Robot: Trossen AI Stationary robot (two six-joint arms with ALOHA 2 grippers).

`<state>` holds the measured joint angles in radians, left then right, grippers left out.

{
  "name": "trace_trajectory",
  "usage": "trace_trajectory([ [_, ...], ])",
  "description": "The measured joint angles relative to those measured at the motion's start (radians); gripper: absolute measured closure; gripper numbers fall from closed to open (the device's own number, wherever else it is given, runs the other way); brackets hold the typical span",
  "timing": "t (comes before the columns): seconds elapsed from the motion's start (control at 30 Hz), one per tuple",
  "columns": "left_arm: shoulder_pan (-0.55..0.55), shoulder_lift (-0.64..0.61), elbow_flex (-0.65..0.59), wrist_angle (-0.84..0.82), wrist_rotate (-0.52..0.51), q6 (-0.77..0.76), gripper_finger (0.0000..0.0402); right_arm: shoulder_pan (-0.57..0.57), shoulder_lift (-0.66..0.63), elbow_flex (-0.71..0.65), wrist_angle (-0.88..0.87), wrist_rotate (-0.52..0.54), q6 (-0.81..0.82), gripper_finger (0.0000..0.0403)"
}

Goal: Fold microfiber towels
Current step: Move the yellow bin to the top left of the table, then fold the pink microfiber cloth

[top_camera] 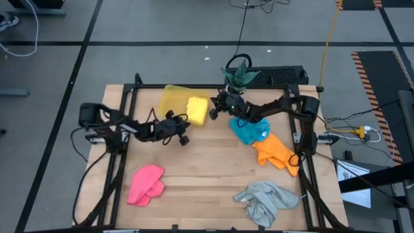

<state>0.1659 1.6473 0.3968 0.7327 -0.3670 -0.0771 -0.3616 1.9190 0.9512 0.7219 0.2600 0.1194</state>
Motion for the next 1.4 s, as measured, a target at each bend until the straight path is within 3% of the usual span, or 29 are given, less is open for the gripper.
trace_trajectory([
  [0.23, 0.051, 0.122, 0.105, 0.057, 0.004, 0.042, 0.0376, 0.182, -0.143, -0.060, -0.081, 0.031, -0.051, 0.0403],
  [0.37, 0.075, 0.161, 0.154, 0.037, 0.000, 0.091, 0.0376, 0.311, -0.223, -0.151, -0.106, 0.034, -0.037, 0.0403],
  [0.47, 0.083, 0.157, 0.165, 0.009, -0.004, 0.093, 0.0376, 0.410, -0.276, -0.233, -0.106, 0.093, -0.007, 0.0403],
  [0.57, 0.068, 0.100, 0.162, -0.040, 0.012, 0.087, 0.0376, 0.509, -0.291, -0.315, -0.059, 0.158, 0.015, 0.0403],
  [0.7, -0.021, -0.030, 0.164, -0.166, 0.027, 0.110, 0.0376, 0.615, -0.262, -0.409, 0.113, 0.164, 0.049, 0.0403],
  [0.9, -0.304, -0.281, 0.166, -0.520, 0.038, 0.095, 0.0376, 0.716, -0.183, -0.407, 0.198, 0.221, 0.041, 0.0403],
  [1.0, -0.475, -0.345, 0.174, -0.736, -0.040, -0.014, 0.0376, 0.736, -0.143, -0.400, 0.222, 0.242, 0.034, 0.0403],
  [1.13, -0.658, -0.364, 0.241, -1.083, -0.079, -0.308, 0.0376, 0.737, -0.094, -0.394, 0.320, 0.240, 0.026, 0.0403],
  [1.27, -0.780, -0.355, 0.336, -1.388, -0.009, -0.574, 0.0376, 0.728, -0.080, -0.387, 0.354, 0.242, 0.011, 0.0403],
  [1.4, -0.863, -0.356, 0.379, -1.518, 0.132, -0.793, 0.0376, 0.723, -0.080, -0.381, 0.367, 0.241, 0.002, 0.0403],
])
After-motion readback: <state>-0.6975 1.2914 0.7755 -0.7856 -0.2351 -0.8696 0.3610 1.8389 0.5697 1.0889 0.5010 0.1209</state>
